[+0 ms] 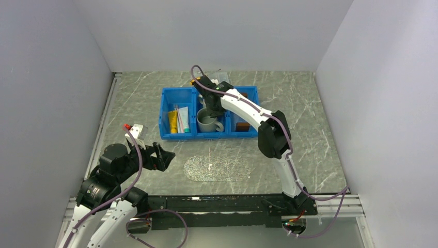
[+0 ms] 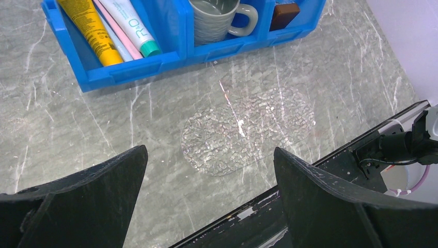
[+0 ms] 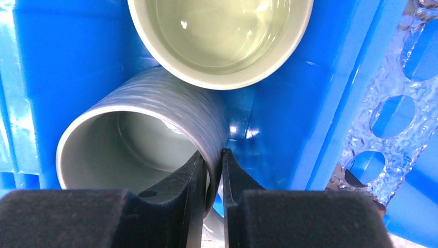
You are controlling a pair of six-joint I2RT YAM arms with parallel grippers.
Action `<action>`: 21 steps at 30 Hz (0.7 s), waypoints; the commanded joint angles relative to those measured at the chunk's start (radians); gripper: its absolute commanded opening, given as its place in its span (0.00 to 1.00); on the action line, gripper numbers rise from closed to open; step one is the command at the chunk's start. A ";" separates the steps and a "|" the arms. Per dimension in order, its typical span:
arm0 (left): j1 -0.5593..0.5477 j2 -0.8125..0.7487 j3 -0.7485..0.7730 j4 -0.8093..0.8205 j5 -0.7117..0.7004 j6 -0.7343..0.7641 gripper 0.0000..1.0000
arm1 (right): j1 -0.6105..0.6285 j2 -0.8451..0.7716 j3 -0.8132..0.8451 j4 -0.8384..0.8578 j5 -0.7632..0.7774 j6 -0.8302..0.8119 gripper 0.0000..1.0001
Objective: Prepare toiletry sets of a toothbrush and toothpaste on the tray
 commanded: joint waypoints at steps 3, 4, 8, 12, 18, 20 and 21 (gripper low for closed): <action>-0.002 -0.005 -0.002 0.040 -0.001 0.013 0.99 | 0.001 -0.130 0.077 0.004 0.030 0.006 0.00; -0.003 -0.006 -0.002 0.042 -0.001 0.012 0.99 | 0.001 -0.140 0.075 0.004 0.030 0.006 0.00; -0.002 -0.005 -0.002 0.041 -0.003 0.012 0.99 | 0.002 -0.173 0.067 0.000 0.035 0.003 0.00; -0.001 -0.001 -0.001 0.040 -0.005 0.010 0.99 | 0.004 -0.207 0.052 0.000 0.042 0.001 0.00; -0.002 0.002 -0.001 0.039 -0.009 0.008 0.99 | 0.006 -0.257 0.028 0.001 0.042 0.002 0.00; -0.002 0.003 -0.001 0.037 -0.011 0.009 0.99 | 0.009 -0.281 0.013 0.004 0.034 -0.003 0.00; -0.002 0.002 -0.001 0.037 -0.011 0.009 0.99 | 0.010 -0.294 0.002 0.006 0.028 -0.007 0.00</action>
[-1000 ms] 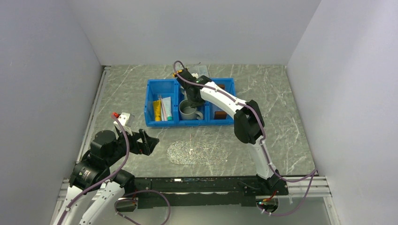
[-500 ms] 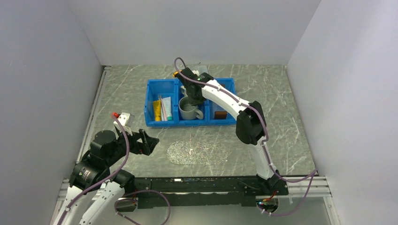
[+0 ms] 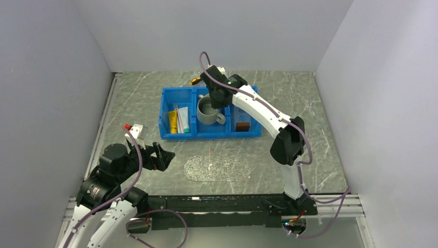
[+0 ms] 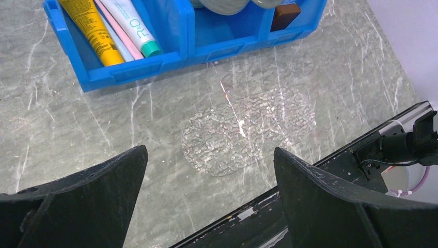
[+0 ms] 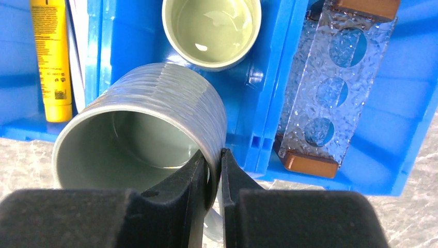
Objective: Prepare toiletry sets of a toothbrush and toothpaste on the tray
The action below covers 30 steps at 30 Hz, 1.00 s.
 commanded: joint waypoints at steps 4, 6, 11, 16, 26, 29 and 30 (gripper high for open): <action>-0.002 0.003 0.000 0.036 -0.012 0.008 0.99 | 0.015 -0.191 -0.077 0.062 -0.021 -0.032 0.00; -0.002 0.001 -0.001 0.036 -0.013 0.009 0.99 | 0.020 -0.238 -0.123 0.077 -0.036 -0.053 0.00; -0.002 0.004 -0.001 0.037 -0.014 0.009 0.99 | 0.035 -0.346 -0.232 0.080 -0.066 -0.114 0.00; -0.002 0.019 -0.001 0.039 -0.007 0.010 0.99 | 0.045 -0.464 -0.359 0.090 -0.089 -0.166 0.00; -0.002 0.023 0.001 0.039 -0.002 0.011 0.99 | 0.057 -0.683 -0.638 0.149 -0.134 -0.233 0.00; -0.001 0.034 0.004 0.033 -0.008 0.009 0.99 | 0.063 -0.728 -0.723 0.160 -0.138 -0.236 0.00; -0.001 0.036 0.005 0.031 -0.012 0.009 0.99 | 0.062 -0.741 -0.744 0.161 -0.137 -0.237 0.00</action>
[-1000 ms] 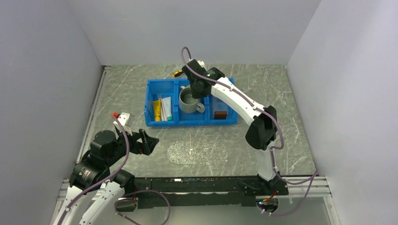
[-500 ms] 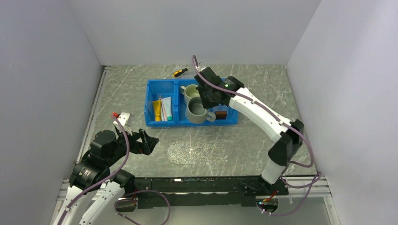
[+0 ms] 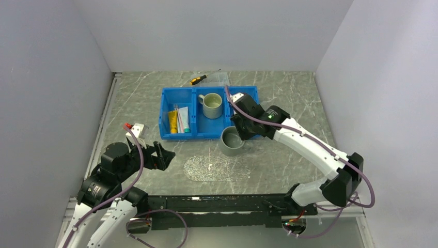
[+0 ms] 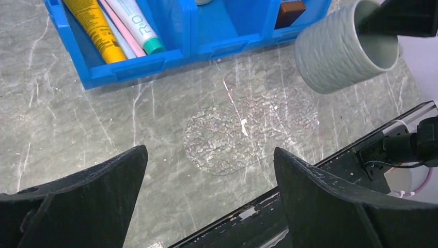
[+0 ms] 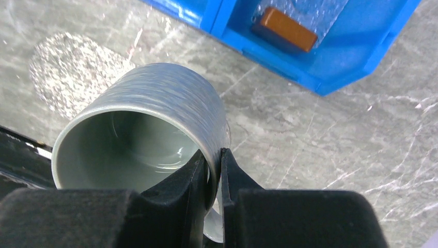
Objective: Prepare toiletry sets of a toothbrush and toothpaste on the tray
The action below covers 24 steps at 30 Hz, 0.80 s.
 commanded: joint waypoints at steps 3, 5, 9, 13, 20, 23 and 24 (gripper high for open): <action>-0.001 0.024 0.005 0.034 0.001 0.010 0.99 | 0.018 -0.111 -0.106 0.099 -0.017 -0.023 0.00; 0.001 0.026 0.003 0.037 0.007 0.011 0.99 | 0.024 -0.129 -0.139 0.107 -0.022 -0.023 0.00; 0.003 0.032 0.002 0.039 0.013 0.013 0.99 | 0.033 -0.156 -0.206 0.135 -0.037 -0.020 0.00; 0.007 0.034 0.001 0.041 0.017 0.013 0.99 | 0.042 -0.165 -0.256 0.158 -0.047 -0.021 0.00; 0.010 0.038 0.001 0.040 0.017 0.013 0.99 | 0.055 -0.193 -0.347 0.205 -0.043 -0.026 0.00; 0.010 0.038 0.000 0.041 0.017 0.013 0.99 | 0.060 -0.207 -0.374 0.218 -0.034 -0.021 0.00; 0.011 0.038 -0.001 0.042 0.017 0.013 0.99 | 0.060 -0.212 -0.383 0.223 -0.027 -0.019 0.00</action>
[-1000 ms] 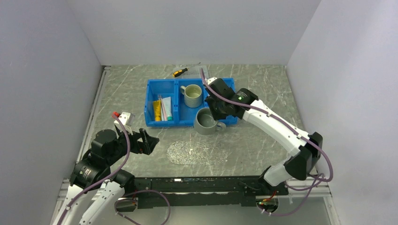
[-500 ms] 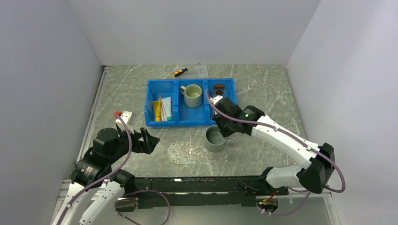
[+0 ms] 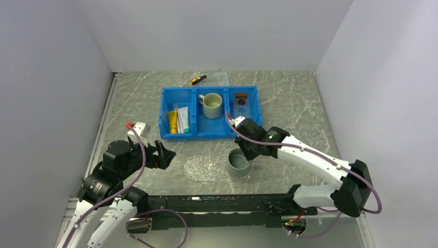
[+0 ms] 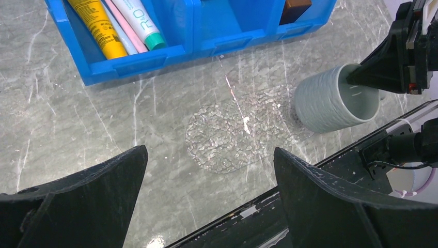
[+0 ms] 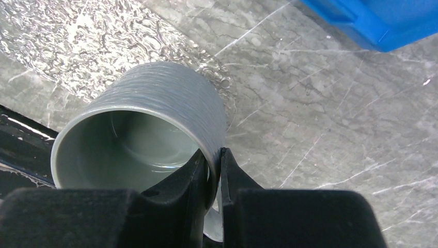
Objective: Prepare toiletry sets of a toothbrush and toothpaste on the tray
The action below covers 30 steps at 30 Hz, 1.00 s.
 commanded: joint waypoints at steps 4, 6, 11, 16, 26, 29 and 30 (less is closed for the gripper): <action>0.006 0.007 -0.001 0.041 0.017 0.013 0.99 | 0.007 -0.064 -0.041 0.115 0.023 0.017 0.00; 0.006 0.006 0.000 0.043 0.018 0.013 0.99 | 0.008 -0.065 -0.057 0.124 0.032 0.026 0.00; 0.006 0.002 -0.001 0.042 0.016 0.012 0.99 | 0.008 -0.063 -0.088 0.143 0.060 0.052 0.00; 0.006 0.000 -0.001 0.042 0.016 0.013 0.99 | 0.008 -0.065 -0.112 0.171 0.070 0.066 0.00; 0.006 -0.004 -0.001 0.042 0.015 0.012 0.99 | 0.008 -0.058 -0.119 0.178 0.086 0.073 0.00; 0.006 -0.010 -0.004 0.043 0.013 0.012 0.99 | 0.008 -0.060 -0.128 0.182 0.082 0.078 0.00; 0.006 -0.011 -0.004 0.043 0.012 0.012 0.99 | 0.008 -0.061 -0.128 0.182 0.082 0.080 0.00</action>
